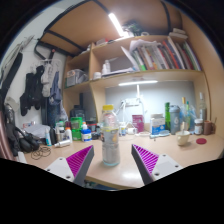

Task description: Pour water

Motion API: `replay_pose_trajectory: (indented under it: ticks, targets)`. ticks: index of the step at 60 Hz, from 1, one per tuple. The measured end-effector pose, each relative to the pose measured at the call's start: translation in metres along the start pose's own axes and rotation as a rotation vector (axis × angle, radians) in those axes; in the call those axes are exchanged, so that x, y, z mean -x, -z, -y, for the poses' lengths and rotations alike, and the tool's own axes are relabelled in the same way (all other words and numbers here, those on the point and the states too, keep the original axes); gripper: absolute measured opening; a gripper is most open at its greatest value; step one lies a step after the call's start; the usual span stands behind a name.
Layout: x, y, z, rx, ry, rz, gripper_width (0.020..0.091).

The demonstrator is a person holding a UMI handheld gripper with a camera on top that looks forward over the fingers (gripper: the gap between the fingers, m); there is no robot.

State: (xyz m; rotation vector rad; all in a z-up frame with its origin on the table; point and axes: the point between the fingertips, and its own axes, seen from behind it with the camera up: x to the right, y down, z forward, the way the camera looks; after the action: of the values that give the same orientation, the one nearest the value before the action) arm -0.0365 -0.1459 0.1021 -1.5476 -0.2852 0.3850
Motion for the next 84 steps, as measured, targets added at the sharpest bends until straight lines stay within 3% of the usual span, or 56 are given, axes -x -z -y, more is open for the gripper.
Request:
replay_pose_trajectory:
  ticks: [13,37,40,44,58,78,84]
  targets:
    - [0.028,-0.079,-0.004,0.011,0.092,-0.030,0.0850]
    - [0.005,-0.167,-0.012,0.065,0.103,-0.136,0.0854]
    - [0.004,-0.172,-0.012,0.065,0.098,-0.144,0.0828]
    - [-0.003,-0.176,-0.012,0.067,0.078,-0.171,0.0595]
    - [-0.012,-0.175,-0.015,0.077,0.050,-0.208,0.0454]
    - [-0.004,-0.179,-0.014,0.089,0.053,-0.141,0.0427]
    - [-0.016,-0.181,0.007,0.078,-0.014,-0.097,0.0426]
